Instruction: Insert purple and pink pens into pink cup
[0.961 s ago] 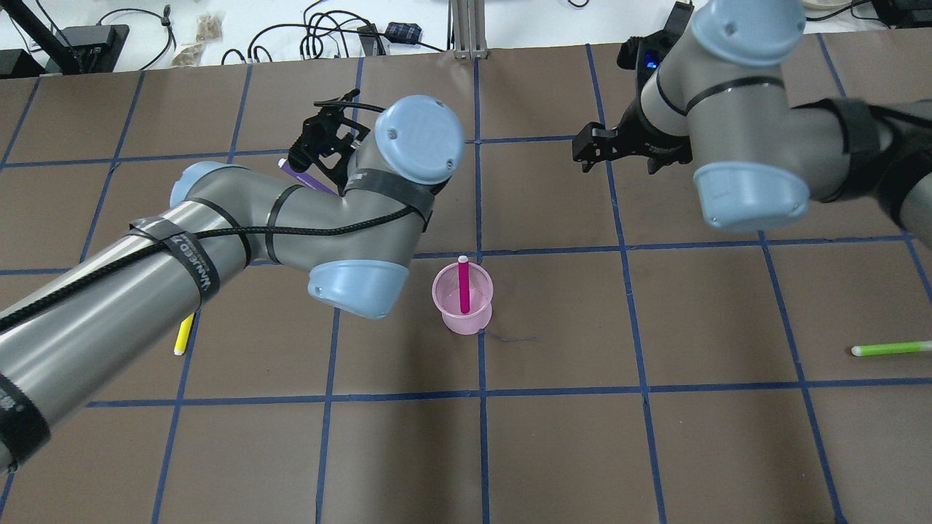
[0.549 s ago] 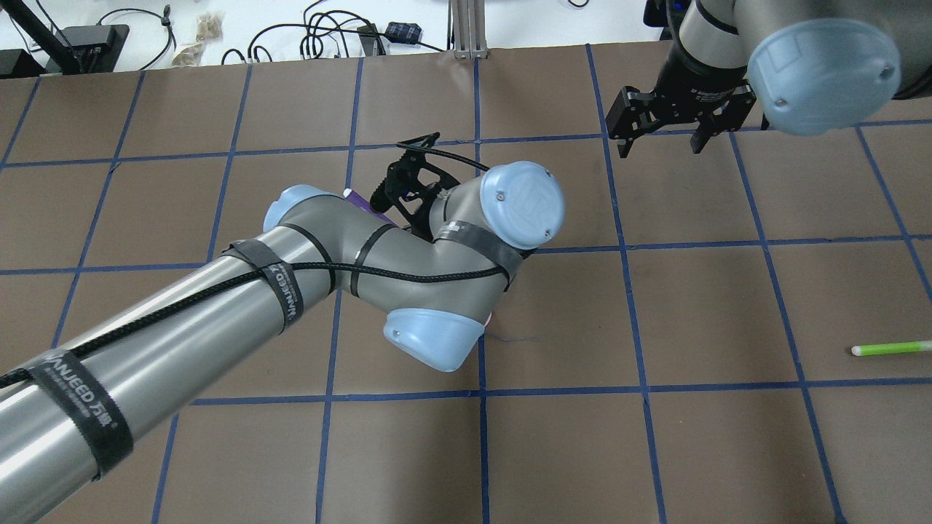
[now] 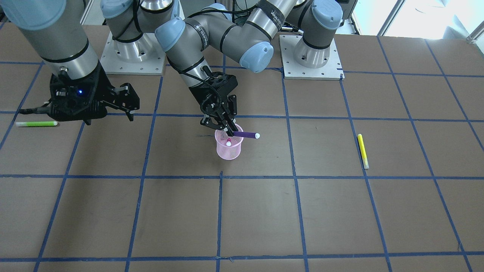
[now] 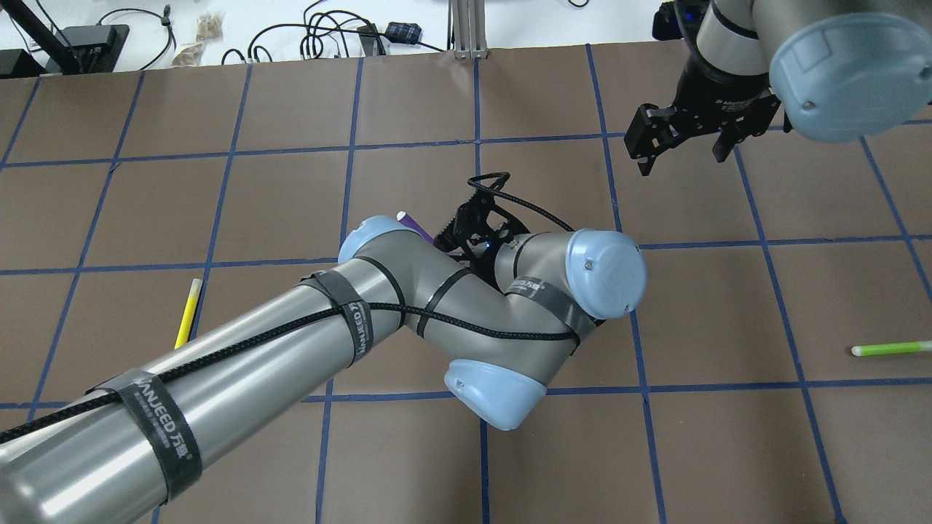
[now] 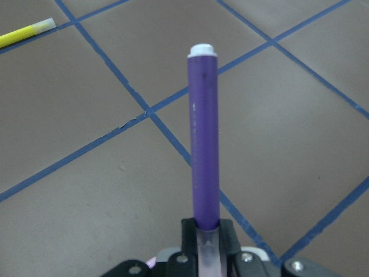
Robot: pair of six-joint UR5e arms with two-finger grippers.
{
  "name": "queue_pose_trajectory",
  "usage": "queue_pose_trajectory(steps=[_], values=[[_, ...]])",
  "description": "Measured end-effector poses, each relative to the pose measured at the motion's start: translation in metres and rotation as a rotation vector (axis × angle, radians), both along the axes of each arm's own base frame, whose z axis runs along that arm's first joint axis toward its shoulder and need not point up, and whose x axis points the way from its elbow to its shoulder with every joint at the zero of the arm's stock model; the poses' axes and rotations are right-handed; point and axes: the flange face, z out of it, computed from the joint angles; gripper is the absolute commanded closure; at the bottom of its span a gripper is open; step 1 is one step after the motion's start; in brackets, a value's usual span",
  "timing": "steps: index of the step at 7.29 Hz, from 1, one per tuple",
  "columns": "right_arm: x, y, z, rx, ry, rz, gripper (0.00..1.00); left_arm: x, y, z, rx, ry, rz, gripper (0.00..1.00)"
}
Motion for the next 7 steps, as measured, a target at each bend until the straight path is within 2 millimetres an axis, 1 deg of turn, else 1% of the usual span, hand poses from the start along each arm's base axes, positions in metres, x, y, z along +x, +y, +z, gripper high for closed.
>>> queue_pose_trajectory(steps=[1,2,3,4,7], values=[[0.001,0.011,0.006,-0.011,-0.004,0.018,0.0,-0.006,0.008,-0.007,0.008,-0.02,-0.012,1.0],[0.001,0.018,0.003,-0.009,-0.006,0.028,0.0,-0.012,0.016,-0.013,0.018,-0.036,-0.024,1.0],[0.001,0.022,-0.005,-0.009,-0.007,0.032,0.0,-0.016,0.022,-0.017,0.022,-0.044,-0.029,1.0],[0.001,0.023,-0.012,-0.01,-0.008,0.034,0.0,-0.019,0.024,-0.022,0.022,-0.048,-0.026,1.0],[-0.001,0.022,-0.02,-0.021,-0.013,0.03,0.0,-0.021,0.022,-0.025,0.005,-0.067,-0.023,1.0]])
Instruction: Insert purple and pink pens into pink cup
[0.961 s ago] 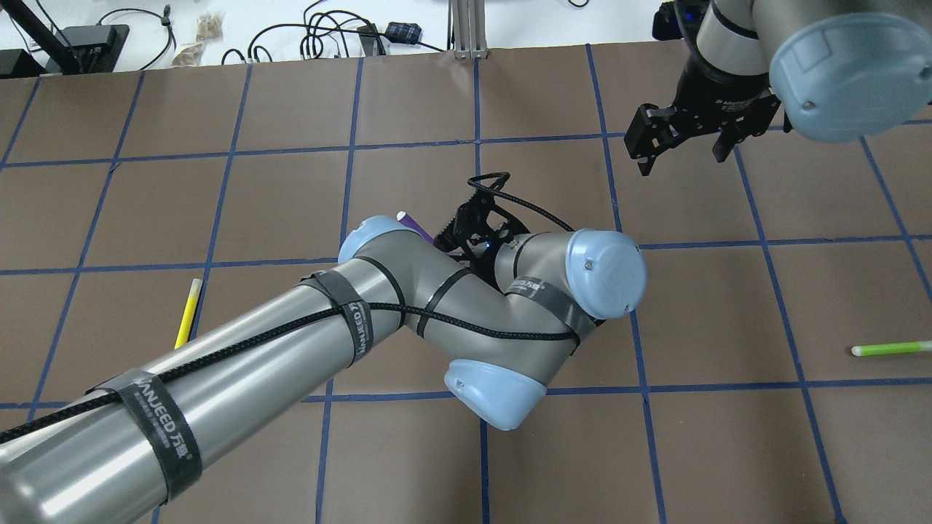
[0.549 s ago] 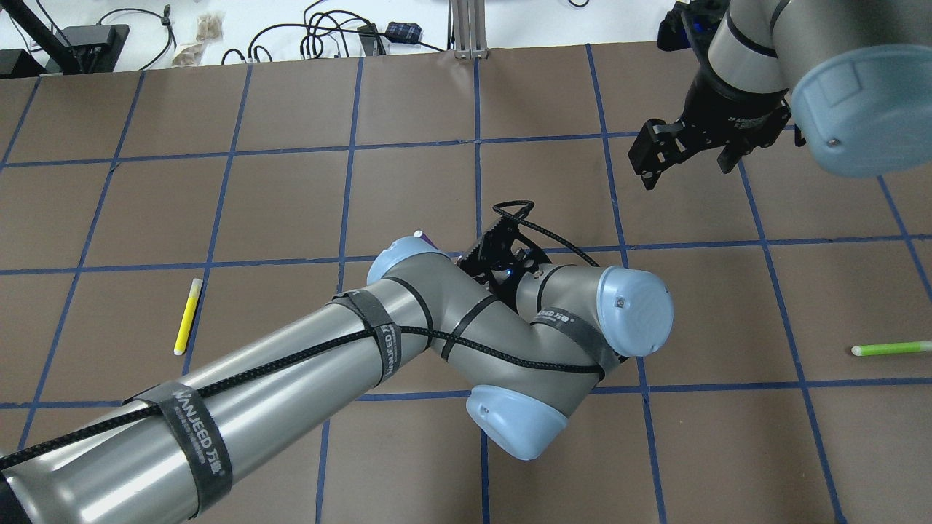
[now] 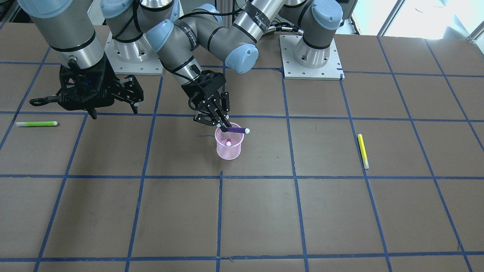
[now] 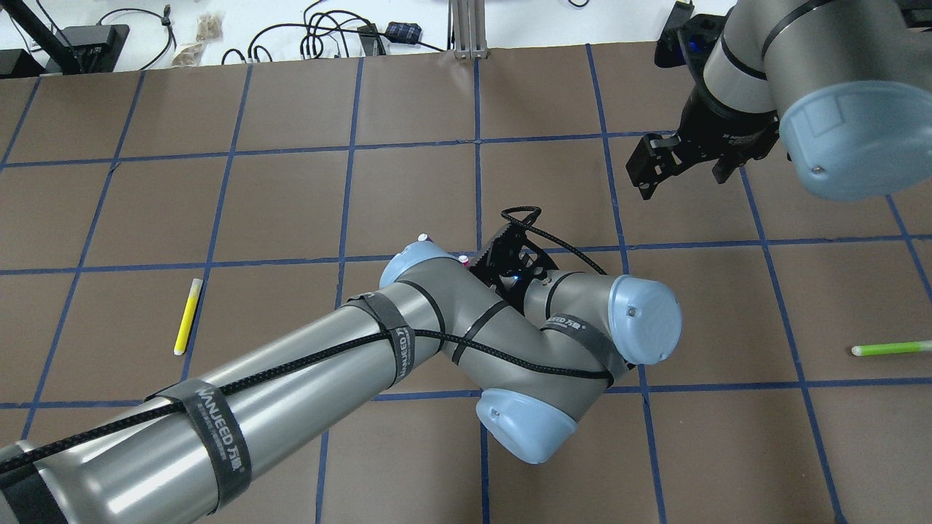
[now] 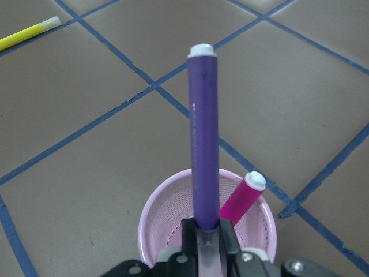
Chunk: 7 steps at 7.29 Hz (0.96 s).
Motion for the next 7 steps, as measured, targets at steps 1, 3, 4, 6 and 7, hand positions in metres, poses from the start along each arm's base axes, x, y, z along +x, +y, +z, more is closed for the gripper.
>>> queue_pose_trajectory(steps=[1,3,4,6,7], values=[[-0.0002,0.0003,-0.0004,-0.001,0.001,-0.003,0.0,-0.0001,-0.0002,-0.0041,0.003,-0.007,0.0,0.92],[0.0002,0.0023,0.001,-0.001,0.003,-0.006,0.0,-0.0012,-0.0023,-0.0085,0.003,-0.019,-0.003,0.35],[0.0004,0.0029,0.0016,-0.001,0.004,-0.007,0.0,-0.0011,-0.0031,-0.0091,0.001,-0.03,-0.008,0.0],[0.0004,0.0036,0.0013,0.001,0.004,-0.006,0.0,0.0005,-0.0057,-0.0062,-0.024,-0.063,-0.019,0.0],[0.0,0.0032,0.0016,-0.001,0.004,-0.005,0.0,0.0008,-0.0064,-0.0036,-0.031,-0.068,-0.022,0.0]])
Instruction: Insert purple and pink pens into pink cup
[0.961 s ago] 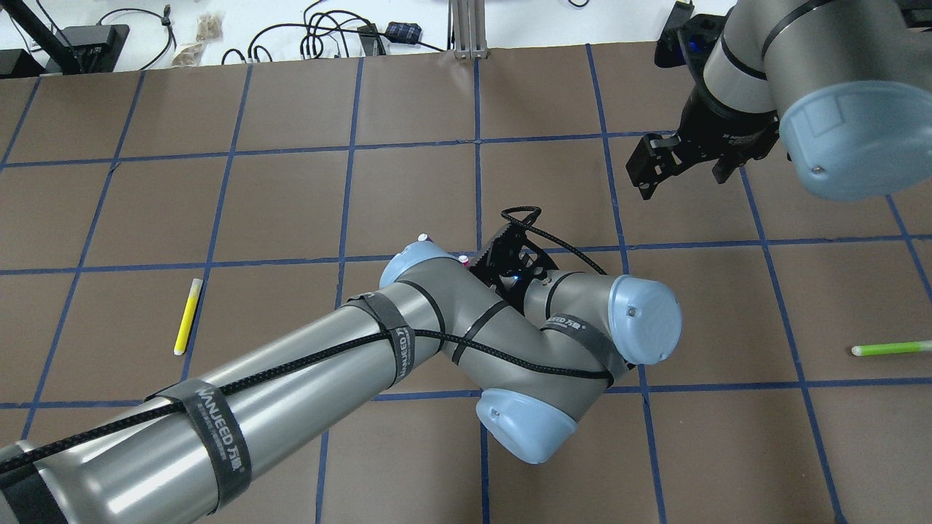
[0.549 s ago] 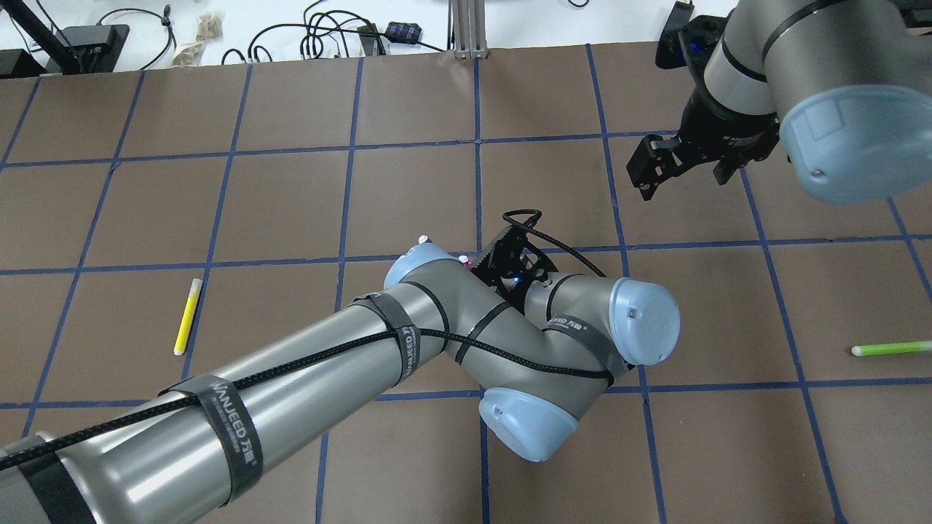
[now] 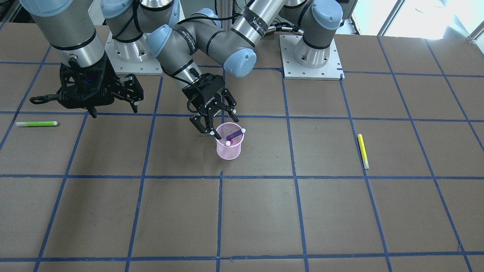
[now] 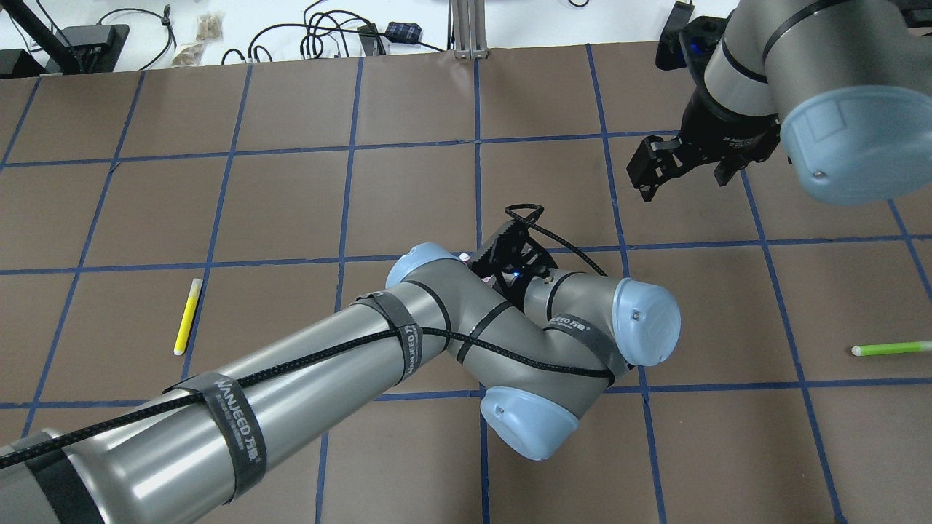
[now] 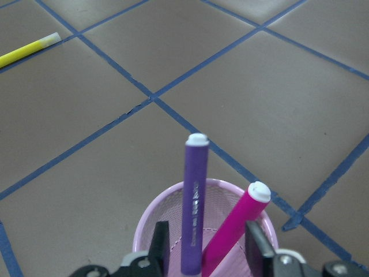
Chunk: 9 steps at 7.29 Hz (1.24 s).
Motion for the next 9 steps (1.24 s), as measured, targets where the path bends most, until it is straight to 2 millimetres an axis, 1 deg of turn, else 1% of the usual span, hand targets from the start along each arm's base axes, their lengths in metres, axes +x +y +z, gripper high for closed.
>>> queue_pose_trajectory(steps=[1,2,3,4,5,7,8,9], values=[[-0.001,-0.001,0.0,-0.004,0.0,0.001,0.0,0.002,-0.001,0.006,0.005,-0.005,-0.014,0.0],[-0.001,-0.001,0.001,-0.006,0.0,0.001,0.0,0.007,-0.006,0.017,0.027,-0.015,-0.04,0.0],[-0.001,-0.002,0.001,-0.008,0.0,0.002,0.0,0.021,-0.019,0.029,0.055,-0.015,-0.048,0.0],[-0.002,-0.002,0.001,-0.008,0.0,0.003,0.0,0.04,-0.036,0.043,0.088,0.003,-0.043,0.0],[-0.002,-0.002,0.001,-0.008,0.001,0.003,0.0,0.065,-0.058,0.062,0.123,0.023,-0.045,0.0],[-0.002,-0.002,0.0,-0.006,0.001,0.003,0.0,0.129,-0.108,0.11,0.204,0.07,-0.083,0.0],[-0.002,-0.001,0.0,-0.005,0.001,0.002,0.0,0.168,-0.132,0.136,0.246,0.099,-0.115,0.0],[-0.002,-0.001,0.0,-0.005,0.001,0.002,0.0,0.208,-0.149,0.159,0.282,0.158,-0.15,0.0]])
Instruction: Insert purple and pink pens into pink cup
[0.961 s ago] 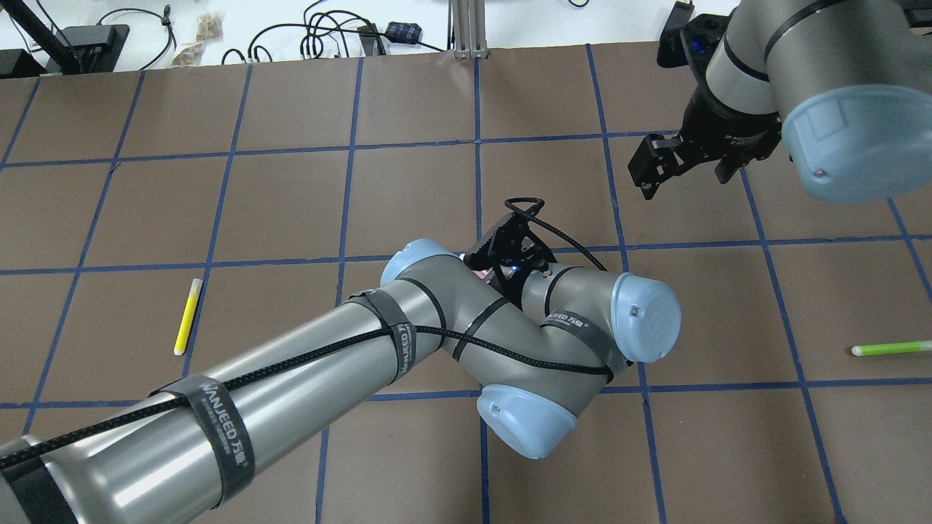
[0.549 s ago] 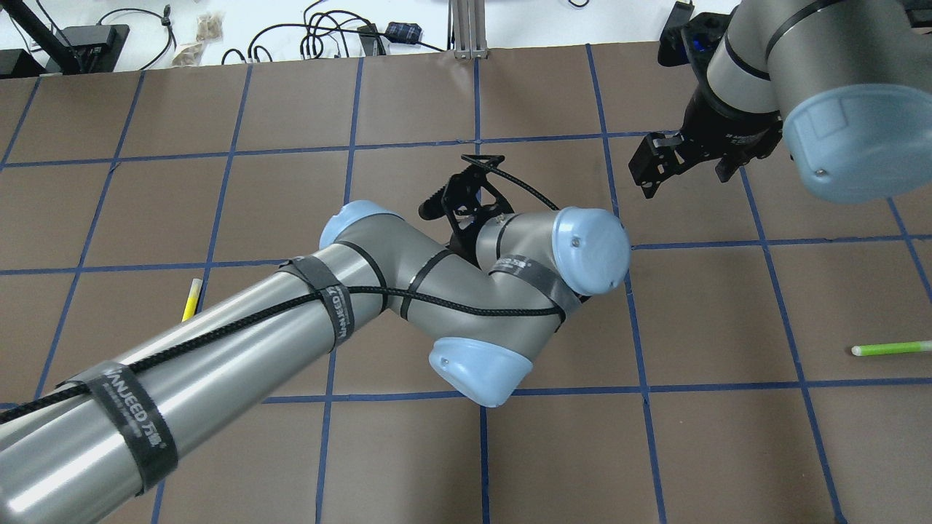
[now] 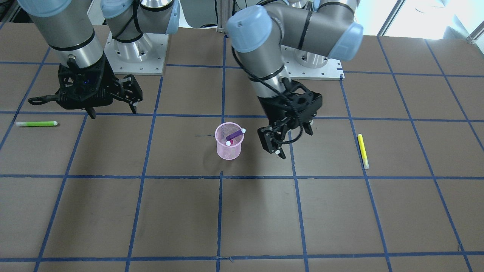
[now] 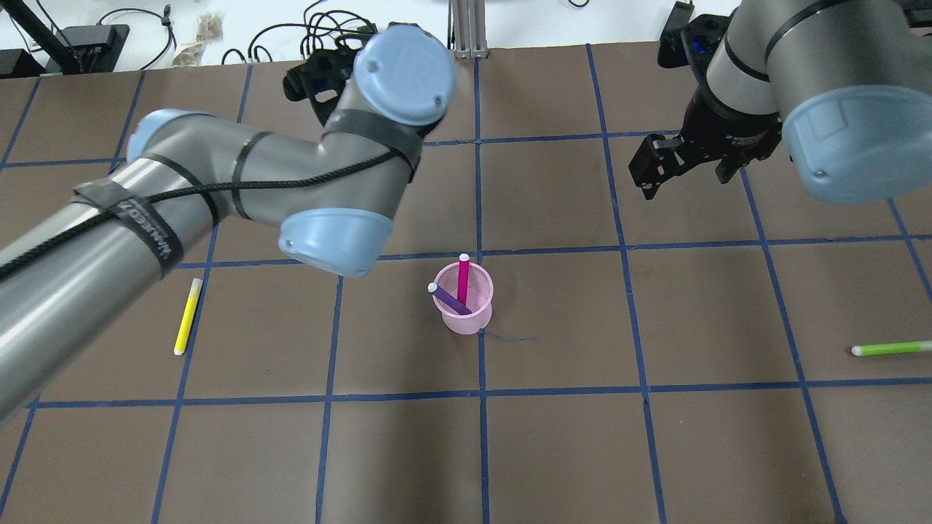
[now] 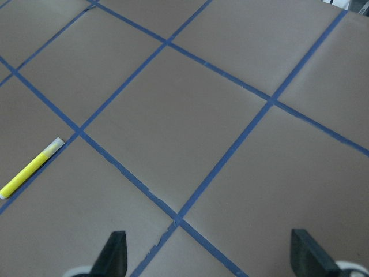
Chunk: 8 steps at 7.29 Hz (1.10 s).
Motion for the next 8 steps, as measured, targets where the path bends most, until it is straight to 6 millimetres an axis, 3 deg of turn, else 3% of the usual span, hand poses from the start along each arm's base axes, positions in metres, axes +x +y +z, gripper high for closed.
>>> queue_pose_trajectory(steps=[2,5,6,7,8], values=[[0.0,0.001,-0.001,0.003,0.001,-0.001,0.0,0.075,-0.014,0.042,0.091,0.074,-0.106,0.0],[0.001,0.001,-0.001,0.003,0.0,-0.001,0.0,0.184,-0.002,0.081,0.229,0.192,-0.273,0.0],[0.001,0.001,-0.001,0.003,0.0,-0.002,0.0,0.207,0.004,0.082,0.272,0.244,-0.338,0.0],[0.001,0.001,-0.002,0.004,-0.001,-0.001,0.0,0.214,0.008,0.079,0.295,0.295,-0.38,0.0],[0.001,0.001,-0.002,0.005,-0.001,-0.001,0.0,0.201,0.011,0.079,0.304,0.333,-0.432,0.0]])
